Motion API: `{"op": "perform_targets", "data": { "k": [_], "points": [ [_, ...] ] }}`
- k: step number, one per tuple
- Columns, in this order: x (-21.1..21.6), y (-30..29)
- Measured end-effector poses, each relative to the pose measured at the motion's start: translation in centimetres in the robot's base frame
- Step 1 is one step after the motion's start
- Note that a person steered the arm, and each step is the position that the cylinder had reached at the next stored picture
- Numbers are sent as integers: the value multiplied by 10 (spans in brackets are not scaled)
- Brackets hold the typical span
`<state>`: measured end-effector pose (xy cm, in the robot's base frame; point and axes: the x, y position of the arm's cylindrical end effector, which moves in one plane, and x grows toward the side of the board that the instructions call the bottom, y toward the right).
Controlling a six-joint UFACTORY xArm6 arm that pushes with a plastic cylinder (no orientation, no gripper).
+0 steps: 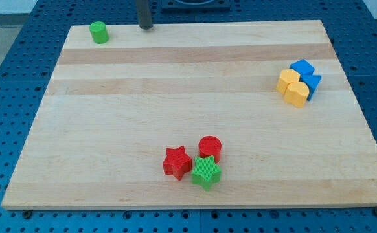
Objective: Push the green circle into red blocks
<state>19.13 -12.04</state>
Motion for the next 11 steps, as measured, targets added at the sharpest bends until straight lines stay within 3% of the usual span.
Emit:
{"op": "perform_targets", "data": {
  "k": [2, 4, 5, 6, 8, 10, 11],
  "points": [
    [0, -44],
    [0, -155],
    [29, -179],
    [69, -174],
    [55, -185],
    [0, -184],
    [2, -172]
  ]
}}
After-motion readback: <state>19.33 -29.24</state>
